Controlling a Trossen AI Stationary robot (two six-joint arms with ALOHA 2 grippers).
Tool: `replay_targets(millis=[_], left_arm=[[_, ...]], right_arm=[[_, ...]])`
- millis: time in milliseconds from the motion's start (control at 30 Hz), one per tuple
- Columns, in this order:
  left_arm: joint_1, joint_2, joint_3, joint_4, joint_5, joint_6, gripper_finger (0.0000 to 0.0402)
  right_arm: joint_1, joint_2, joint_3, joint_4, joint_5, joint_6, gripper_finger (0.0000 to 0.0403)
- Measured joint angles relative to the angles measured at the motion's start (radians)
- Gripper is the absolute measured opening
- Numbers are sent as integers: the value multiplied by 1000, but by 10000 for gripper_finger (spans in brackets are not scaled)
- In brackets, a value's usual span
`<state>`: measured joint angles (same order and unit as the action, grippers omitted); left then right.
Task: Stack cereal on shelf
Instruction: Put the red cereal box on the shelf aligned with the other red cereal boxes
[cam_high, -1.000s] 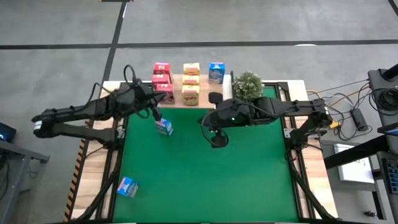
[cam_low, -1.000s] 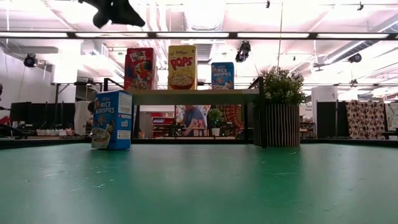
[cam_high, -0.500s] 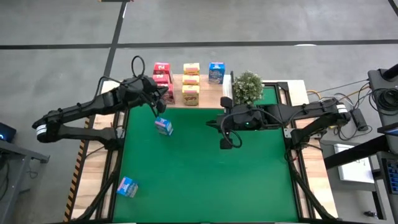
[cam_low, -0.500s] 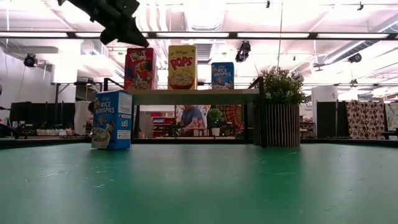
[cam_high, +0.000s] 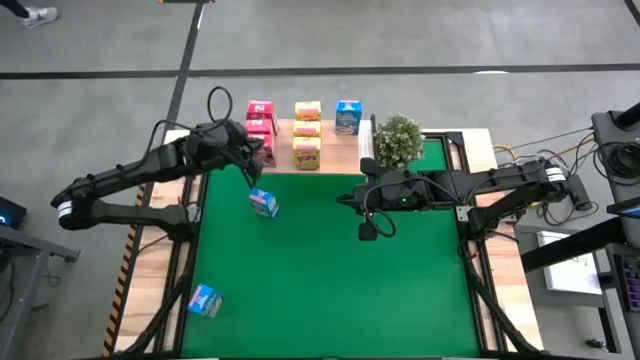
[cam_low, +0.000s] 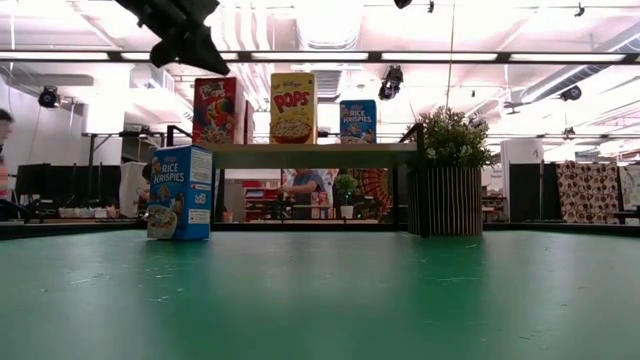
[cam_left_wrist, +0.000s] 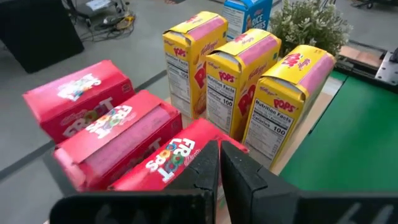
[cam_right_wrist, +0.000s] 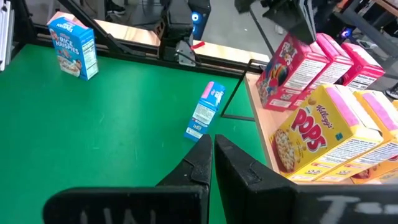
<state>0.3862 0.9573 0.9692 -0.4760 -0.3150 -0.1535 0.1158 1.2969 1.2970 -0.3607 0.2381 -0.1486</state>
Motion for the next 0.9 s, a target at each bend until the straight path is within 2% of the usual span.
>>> replay_targets(millis=[300,700,900], left_arm=[[-1,1,89,-79,1,-14,0],[-1,79,82,-48,1,-13,0],[-1,79,82,-74,-17,-22,0]], right_arm=[[0,3,0,0,0,0,9],[0,3,0,0,0,8,9],[0,4,-4,-1,0,11,9]])
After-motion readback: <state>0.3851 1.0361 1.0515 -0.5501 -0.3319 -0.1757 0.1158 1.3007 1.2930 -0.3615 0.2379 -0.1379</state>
